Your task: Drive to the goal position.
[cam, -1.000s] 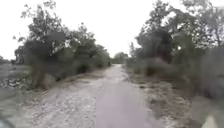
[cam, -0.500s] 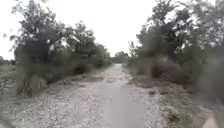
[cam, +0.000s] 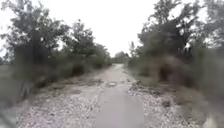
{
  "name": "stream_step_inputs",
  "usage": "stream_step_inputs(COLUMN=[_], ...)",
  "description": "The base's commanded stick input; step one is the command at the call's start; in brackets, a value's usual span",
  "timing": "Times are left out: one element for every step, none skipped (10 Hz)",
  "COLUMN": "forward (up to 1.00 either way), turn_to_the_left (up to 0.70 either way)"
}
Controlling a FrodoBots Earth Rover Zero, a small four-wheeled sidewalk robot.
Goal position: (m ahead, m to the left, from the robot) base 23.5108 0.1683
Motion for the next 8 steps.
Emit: stream_step_inputs(forward=[0.85,0.85,0.85,0.85,0.85,0.85,0.85,0.85], turn_to_the_left=[0.00,0.00,-0.18,-0.34,-0.34,-0.26,-0.06,0.00])
